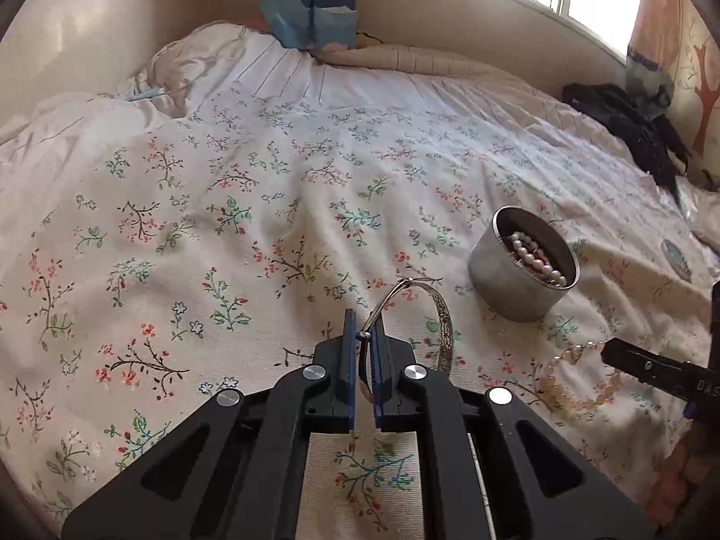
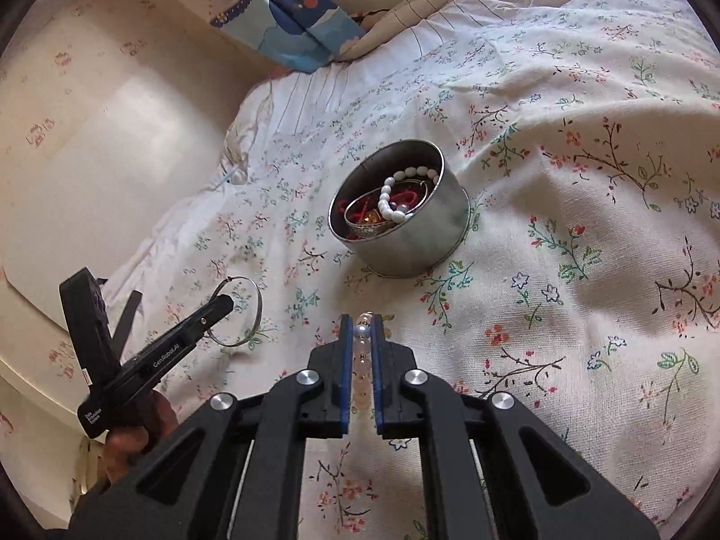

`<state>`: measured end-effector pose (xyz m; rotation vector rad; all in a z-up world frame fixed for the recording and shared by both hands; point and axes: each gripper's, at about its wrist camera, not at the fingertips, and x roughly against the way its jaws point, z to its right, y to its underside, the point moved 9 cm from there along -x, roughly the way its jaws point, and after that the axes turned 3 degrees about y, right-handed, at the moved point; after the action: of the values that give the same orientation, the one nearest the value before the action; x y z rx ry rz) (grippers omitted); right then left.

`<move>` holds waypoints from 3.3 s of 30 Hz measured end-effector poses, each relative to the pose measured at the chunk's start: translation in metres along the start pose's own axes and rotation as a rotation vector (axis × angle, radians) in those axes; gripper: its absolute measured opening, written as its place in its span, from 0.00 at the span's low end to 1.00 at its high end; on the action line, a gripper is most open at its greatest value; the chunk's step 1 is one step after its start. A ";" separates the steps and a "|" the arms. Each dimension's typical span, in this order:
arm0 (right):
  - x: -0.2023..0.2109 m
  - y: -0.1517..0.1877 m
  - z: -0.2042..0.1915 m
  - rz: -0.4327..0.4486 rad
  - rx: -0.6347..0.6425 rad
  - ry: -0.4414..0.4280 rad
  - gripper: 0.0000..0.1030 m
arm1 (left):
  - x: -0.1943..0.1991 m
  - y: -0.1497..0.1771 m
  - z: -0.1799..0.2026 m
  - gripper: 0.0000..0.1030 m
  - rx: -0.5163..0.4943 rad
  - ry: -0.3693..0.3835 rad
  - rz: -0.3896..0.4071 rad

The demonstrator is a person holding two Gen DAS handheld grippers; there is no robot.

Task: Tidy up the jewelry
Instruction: 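Grasp the silver bangle with the left gripper while the right grasps the pink-bead bracelet, then carry both bracelets over the silver tin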

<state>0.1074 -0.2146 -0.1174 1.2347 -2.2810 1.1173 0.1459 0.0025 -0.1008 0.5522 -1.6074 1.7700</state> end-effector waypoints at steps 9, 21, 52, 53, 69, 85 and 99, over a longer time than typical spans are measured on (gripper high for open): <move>0.029 -0.008 -0.014 0.100 -0.048 -0.150 0.08 | 0.014 0.003 0.051 0.05 -0.072 0.063 0.030; 0.050 -0.022 -0.023 0.181 -0.068 -0.265 0.08 | 0.019 0.004 0.087 0.05 -0.191 0.046 0.075; 0.058 -0.048 -0.026 0.279 -0.092 -0.353 0.08 | 0.010 -0.021 0.094 0.05 -0.180 0.068 0.127; 0.058 -0.050 -0.026 0.286 -0.097 -0.358 0.08 | 0.009 -0.023 0.095 0.05 -0.178 0.070 0.129; 0.049 -0.083 -0.023 0.323 -0.114 -0.385 0.08 | -0.015 -0.044 0.111 0.05 -0.154 0.097 0.130; 0.030 -0.107 -0.012 0.325 -0.127 -0.366 0.09 | -0.037 -0.052 0.129 0.05 -0.155 0.128 0.111; 0.014 -0.119 -0.003 0.316 -0.132 -0.345 0.09 | -0.064 -0.055 0.135 0.05 -0.141 0.153 0.070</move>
<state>0.1957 -0.2581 -0.0491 1.1126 -2.8373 0.8826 0.2117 -0.1415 -0.0880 0.2907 -1.6458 1.6890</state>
